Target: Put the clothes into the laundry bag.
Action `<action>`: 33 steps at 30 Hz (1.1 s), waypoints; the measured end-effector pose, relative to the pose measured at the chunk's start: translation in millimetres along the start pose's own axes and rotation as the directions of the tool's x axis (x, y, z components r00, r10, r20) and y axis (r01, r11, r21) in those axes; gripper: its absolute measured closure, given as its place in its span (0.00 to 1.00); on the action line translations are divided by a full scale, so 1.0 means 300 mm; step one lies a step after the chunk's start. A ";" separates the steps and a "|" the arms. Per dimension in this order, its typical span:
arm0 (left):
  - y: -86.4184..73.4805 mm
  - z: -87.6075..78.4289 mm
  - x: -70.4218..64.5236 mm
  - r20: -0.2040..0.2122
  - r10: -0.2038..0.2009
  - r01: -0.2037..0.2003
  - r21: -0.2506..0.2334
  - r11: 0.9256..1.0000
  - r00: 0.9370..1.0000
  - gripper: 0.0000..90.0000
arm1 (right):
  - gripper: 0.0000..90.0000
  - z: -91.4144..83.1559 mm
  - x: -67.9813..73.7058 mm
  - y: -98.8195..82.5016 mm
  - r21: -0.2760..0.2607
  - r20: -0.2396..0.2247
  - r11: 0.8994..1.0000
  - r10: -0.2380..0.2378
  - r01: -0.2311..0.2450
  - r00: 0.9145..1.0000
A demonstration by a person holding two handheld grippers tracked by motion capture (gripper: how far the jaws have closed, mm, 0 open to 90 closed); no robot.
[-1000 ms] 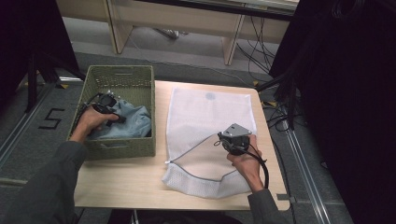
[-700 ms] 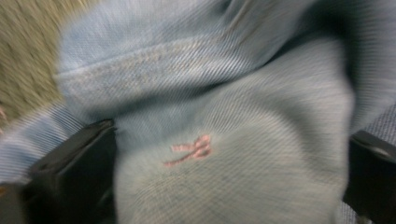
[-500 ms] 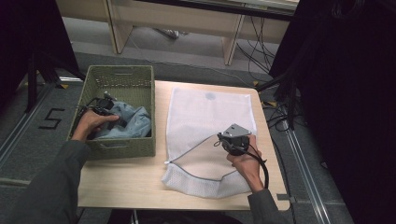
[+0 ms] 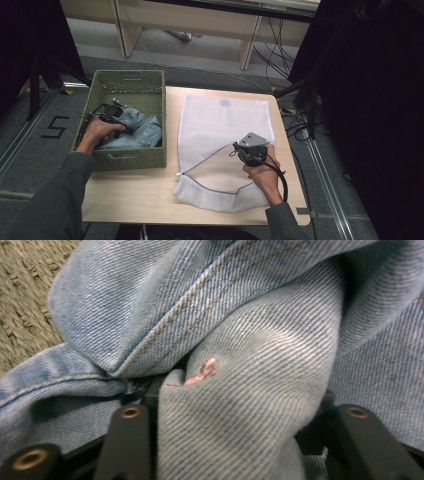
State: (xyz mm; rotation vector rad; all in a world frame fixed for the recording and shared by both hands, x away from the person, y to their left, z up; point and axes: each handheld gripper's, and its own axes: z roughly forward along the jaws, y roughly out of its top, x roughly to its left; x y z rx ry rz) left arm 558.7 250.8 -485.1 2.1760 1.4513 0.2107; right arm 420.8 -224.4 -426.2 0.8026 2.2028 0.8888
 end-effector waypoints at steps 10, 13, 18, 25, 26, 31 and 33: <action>0.010 -0.022 -0.022 -0.034 0.045 -0.047 -0.061 0.997 0.998 0.69 | 0.99 -0.011 -0.005 0.002 -0.003 0.000 1.000 0.013 -0.013 1.000; 0.017 -0.038 -0.035 -0.035 0.055 -0.058 -0.078 0.995 0.998 0.71 | 1.00 -0.011 -0.010 0.003 -0.010 0.003 1.000 0.019 -0.019 1.000; 0.025 -0.078 -0.039 -0.011 0.039 -0.040 -0.108 0.993 0.999 0.72 | 0.99 -0.012 -0.011 0.002 -0.009 0.001 1.000 0.022 -0.022 1.000; 0.048 -0.177 -0.067 -0.001 0.067 -0.066 -0.180 0.981 0.998 0.73 | 0.99 -0.013 -0.012 0.001 -0.024 0.010 0.999 0.022 -0.022 1.000; 0.052 -0.194 -0.071 0.004 0.062 -0.060 -0.194 0.979 0.998 0.73 | 1.00 -0.013 -0.012 0.001 -0.025 0.011 0.999 0.021 -0.021 1.000; 0.058 -0.286 -0.098 0.010 0.091 -0.086 -0.258 0.962 0.996 0.73 | 1.00 -0.016 -0.016 0.003 -0.026 0.013 0.999 0.025 -0.025 1.000; 0.055 -0.324 -0.110 0.044 0.121 -0.103 -0.292 0.951 0.992 0.73 | 1.00 -0.017 -0.018 0.005 -0.029 0.013 0.999 0.026 -0.026 1.000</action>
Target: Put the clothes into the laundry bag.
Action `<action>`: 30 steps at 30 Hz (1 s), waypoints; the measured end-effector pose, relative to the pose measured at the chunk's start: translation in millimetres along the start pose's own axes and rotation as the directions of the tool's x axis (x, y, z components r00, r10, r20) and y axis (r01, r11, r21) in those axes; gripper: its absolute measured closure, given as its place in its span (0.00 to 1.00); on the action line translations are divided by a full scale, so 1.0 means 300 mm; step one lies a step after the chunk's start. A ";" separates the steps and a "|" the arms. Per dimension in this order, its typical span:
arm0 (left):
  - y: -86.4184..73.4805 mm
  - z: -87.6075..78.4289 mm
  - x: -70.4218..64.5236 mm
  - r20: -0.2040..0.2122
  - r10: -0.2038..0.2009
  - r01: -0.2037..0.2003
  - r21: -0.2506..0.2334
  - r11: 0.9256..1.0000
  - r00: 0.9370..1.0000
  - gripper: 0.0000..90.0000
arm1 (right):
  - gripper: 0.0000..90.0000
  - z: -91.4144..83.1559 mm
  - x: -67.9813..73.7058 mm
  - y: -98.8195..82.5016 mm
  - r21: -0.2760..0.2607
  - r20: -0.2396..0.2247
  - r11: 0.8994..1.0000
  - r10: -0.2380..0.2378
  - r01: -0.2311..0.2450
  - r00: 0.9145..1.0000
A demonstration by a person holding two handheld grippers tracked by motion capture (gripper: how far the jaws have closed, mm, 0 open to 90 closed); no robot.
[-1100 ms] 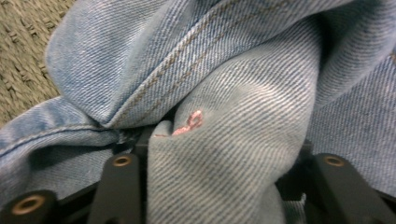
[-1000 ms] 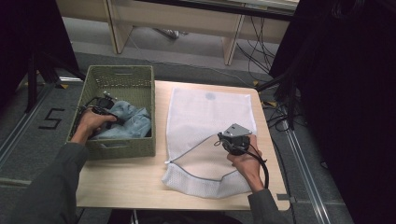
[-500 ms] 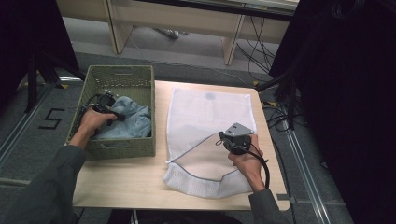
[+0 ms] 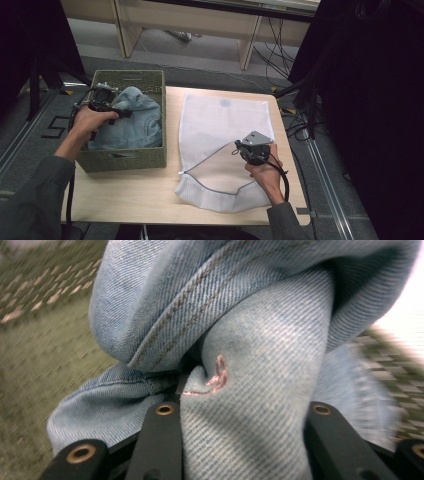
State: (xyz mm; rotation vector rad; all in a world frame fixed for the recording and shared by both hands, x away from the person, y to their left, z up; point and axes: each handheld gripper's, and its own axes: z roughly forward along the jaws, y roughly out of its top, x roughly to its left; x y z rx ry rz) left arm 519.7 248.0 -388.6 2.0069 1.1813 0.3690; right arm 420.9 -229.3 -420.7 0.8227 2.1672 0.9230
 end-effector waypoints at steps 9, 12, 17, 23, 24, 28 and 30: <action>0.025 -0.133 -0.043 0.062 -0.001 0.006 -0.090 0.996 0.998 0.74 | 1.00 -0.005 0.001 0.001 0.003 0.001 1.000 0.008 -0.008 1.000; 0.037 -0.178 -0.067 0.069 0.023 -0.015 -0.109 0.994 0.997 0.74 | 1.00 -0.003 -0.002 -0.001 -0.001 -0.001 1.000 0.000 0.000 1.000; 0.061 -0.245 -0.094 0.103 0.025 -0.011 -0.131 0.991 0.994 0.74 | 1.00 -0.003 -0.002 0.000 -0.001 -0.002 1.000 -0.001 0.001 1.000; 0.115 -0.372 -0.141 0.141 0.044 -0.015 -0.197 0.980 0.989 0.74 | 1.00 -0.007 -0.003 0.000 0.009 -0.003 1.000 0.014 -0.014 1.000; 0.124 -0.390 -0.148 0.162 0.046 -0.012 -0.201 0.979 0.986 0.74 | 1.00 -0.006 -0.005 -0.001 0.006 -0.002 1.000 0.003 -0.003 1.000; 0.150 -0.452 -0.194 0.210 0.064 -0.017 -0.220 0.975 0.976 0.74 | 1.00 -0.004 -0.005 -0.002 -0.005 0.008 1.000 0.013 -0.013 1.000; 0.160 -0.475 -0.221 0.244 0.080 -0.024 -0.223 0.974 0.967 0.74 | 1.00 -0.006 -0.008 -0.001 -0.003 0.006 1.000 0.014 -0.014 1.000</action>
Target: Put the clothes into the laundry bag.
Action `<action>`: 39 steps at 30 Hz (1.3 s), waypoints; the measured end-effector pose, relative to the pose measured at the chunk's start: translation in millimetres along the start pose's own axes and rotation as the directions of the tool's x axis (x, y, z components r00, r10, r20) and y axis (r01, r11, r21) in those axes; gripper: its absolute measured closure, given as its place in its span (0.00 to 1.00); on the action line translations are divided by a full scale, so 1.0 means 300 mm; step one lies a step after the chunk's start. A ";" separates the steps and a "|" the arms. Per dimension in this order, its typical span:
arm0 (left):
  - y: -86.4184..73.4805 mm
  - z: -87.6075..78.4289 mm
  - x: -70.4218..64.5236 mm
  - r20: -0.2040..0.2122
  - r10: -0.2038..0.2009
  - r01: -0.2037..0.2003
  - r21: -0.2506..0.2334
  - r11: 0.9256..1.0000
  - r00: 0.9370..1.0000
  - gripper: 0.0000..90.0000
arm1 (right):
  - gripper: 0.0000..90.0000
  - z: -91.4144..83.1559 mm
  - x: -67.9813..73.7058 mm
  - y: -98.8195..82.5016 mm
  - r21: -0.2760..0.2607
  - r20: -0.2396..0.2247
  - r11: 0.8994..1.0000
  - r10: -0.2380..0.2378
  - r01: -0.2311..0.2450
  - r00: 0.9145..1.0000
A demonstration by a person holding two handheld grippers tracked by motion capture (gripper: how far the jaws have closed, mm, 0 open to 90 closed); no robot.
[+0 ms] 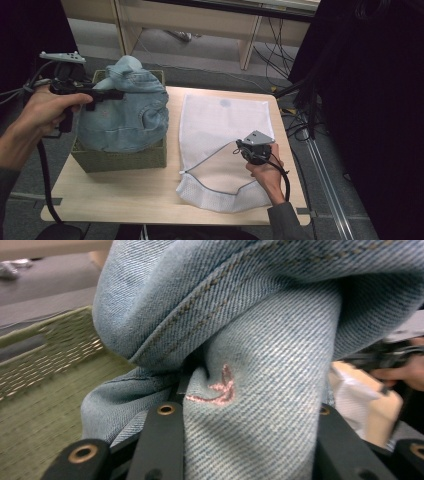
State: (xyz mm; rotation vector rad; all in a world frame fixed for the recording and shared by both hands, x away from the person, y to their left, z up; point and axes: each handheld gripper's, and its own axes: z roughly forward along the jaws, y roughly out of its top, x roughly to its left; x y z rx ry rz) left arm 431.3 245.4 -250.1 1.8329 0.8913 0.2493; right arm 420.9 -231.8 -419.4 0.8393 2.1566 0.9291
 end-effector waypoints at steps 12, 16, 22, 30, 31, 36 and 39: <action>0.031 0.030 -0.193 0.185 0.045 -0.043 -0.013 0.999 0.982 0.74 | 1.00 -0.001 0.001 -0.001 0.002 0.002 1.000 0.008 -0.008 1.000; 0.024 0.067 -0.230 0.231 0.045 -0.045 -0.007 0.999 0.972 0.74 | 1.00 -0.004 0.001 0.001 -0.001 0.001 1.000 0.007 -0.007 1.000; -0.001 0.150 -0.332 0.356 0.039 -0.039 -0.008 0.999 0.934 0.74 | 1.00 -0.005 -0.007 0.000 0.003 -0.007 1.000 0.007 -0.007 1.000; 0.000 0.217 -0.441 0.440 0.074 -0.081 -0.002 0.997 0.895 0.73 | 1.00 -0.008 -0.008 -0.004 -0.013 -0.006 0.999 0.049 -0.049 0.999; -0.008 0.228 -0.450 0.441 0.075 -0.084 0.002 0.996 0.894 0.73 | 1.00 -0.012 -0.013 -0.003 -0.007 -0.010 0.999 0.039 -0.039 0.999; -0.075 0.300 -0.489 0.457 0.092 -0.131 0.054 0.990 0.885 0.73 | 1.00 -0.018 -0.024 -0.006 -0.010 -0.015 0.999 0.044 -0.044 0.999; -0.135 0.359 -0.508 0.468 0.093 -0.153 0.092 0.984 0.879 0.73 | 1.00 -0.018 -0.028 -0.007 -0.017 -0.016 0.999 0.048 -0.048 0.999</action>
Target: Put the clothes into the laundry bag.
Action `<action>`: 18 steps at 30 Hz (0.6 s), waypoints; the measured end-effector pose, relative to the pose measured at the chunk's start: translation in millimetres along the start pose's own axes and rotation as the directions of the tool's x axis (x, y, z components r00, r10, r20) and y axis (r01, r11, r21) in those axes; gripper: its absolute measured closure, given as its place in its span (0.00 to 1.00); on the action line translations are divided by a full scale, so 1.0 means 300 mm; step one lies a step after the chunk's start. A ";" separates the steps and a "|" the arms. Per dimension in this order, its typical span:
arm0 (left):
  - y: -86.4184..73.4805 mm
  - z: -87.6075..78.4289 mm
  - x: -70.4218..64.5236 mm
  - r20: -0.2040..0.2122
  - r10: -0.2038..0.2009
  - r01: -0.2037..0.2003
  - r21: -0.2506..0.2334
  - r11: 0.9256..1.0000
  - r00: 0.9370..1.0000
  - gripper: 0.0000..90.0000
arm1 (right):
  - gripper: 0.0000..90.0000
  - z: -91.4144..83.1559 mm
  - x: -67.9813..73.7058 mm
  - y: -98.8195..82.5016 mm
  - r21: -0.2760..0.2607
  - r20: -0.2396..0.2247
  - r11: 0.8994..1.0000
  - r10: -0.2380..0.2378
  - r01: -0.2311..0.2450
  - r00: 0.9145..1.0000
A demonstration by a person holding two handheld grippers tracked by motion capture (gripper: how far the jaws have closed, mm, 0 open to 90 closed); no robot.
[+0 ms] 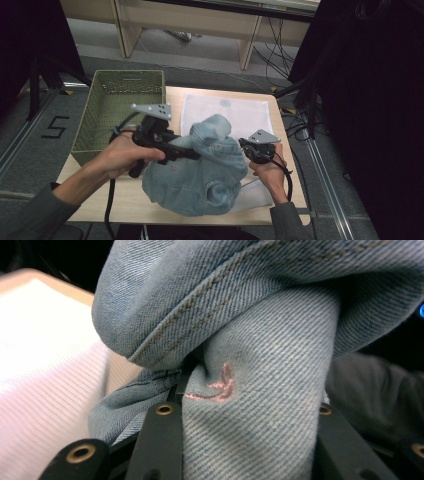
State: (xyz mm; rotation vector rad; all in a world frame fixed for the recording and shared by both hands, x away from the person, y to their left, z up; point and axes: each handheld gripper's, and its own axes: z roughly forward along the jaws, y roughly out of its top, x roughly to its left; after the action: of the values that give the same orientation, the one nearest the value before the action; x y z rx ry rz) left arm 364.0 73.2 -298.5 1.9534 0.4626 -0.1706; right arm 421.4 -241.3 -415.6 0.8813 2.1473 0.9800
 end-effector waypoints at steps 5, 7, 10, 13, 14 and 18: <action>-0.080 0.126 0.049 0.012 -0.040 0.039 0.047 0.998 0.999 0.73 | 1.00 -0.007 -0.005 0.003 -0.012 -0.002 1.000 0.014 -0.014 1.000; -0.092 0.150 0.058 0.012 -0.041 0.040 0.062 0.997 0.999 0.73 | 1.00 -0.011 -0.008 0.005 -0.017 0.001 1.000 0.011 -0.010 1.000; -0.117 0.215 0.087 -0.006 -0.038 0.038 0.098 0.994 0.999 0.72 | 1.00 -0.017 -0.015 0.007 -0.027 0.008 1.000 0.011 -0.011 1.000; -0.135 0.295 0.109 -0.051 0.007 0.002 0.158 0.987 0.999 0.72 | 1.00 -0.033 -0.026 0.015 -0.041 0.011 0.999 0.022 -0.022 1.000; -0.144 0.321 0.114 -0.076 0.012 0.000 0.157 0.988 0.997 0.71 | 1.00 -0.036 -0.026 0.017 -0.036 0.000 0.999 0.028 -0.028 1.000; -0.171 0.416 0.164 -0.119 0.015 0.012 0.221 0.975 0.993 0.71 | 1.00 -0.045 -0.021 0.026 -0.043 0.015 0.999 0.023 -0.022 1.000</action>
State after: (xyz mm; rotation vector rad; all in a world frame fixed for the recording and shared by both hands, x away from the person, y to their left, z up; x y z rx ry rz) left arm 400.0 -9.5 -410.2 2.1917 0.5398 -0.1076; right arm 417.4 -247.7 -400.5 0.8913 2.1002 1.0238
